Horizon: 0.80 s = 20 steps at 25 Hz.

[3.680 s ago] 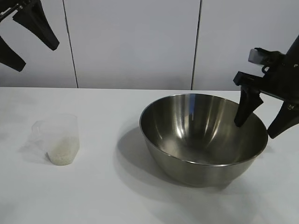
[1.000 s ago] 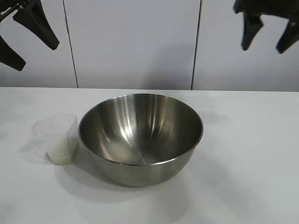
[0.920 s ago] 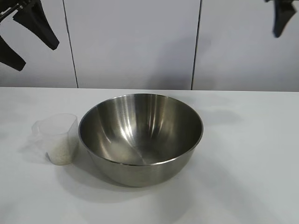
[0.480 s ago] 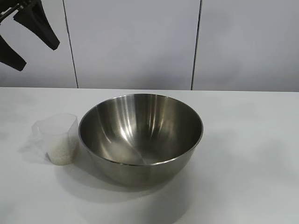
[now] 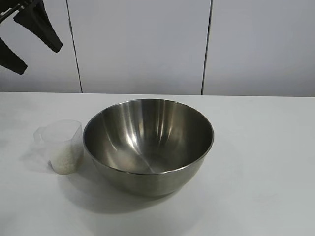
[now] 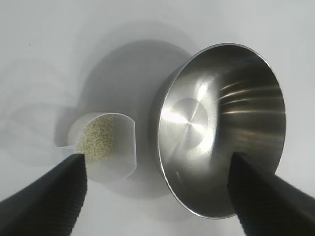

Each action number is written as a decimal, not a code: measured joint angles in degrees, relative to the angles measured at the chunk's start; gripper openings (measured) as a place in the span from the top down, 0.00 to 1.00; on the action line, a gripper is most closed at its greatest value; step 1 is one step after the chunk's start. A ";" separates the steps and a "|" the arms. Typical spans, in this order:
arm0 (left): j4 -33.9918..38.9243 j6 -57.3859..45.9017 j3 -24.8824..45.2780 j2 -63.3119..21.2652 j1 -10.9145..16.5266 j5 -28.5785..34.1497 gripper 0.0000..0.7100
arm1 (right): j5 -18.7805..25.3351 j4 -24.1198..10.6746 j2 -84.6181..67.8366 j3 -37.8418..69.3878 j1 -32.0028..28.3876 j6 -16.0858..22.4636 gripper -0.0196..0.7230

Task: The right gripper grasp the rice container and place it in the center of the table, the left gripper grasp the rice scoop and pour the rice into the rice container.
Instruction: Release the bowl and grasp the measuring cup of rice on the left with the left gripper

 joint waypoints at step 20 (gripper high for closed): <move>0.00 0.00 0.00 0.00 0.00 -0.05 0.20 | 4.18 -6.67 -3.49 18.13 11.64 6.08 0.31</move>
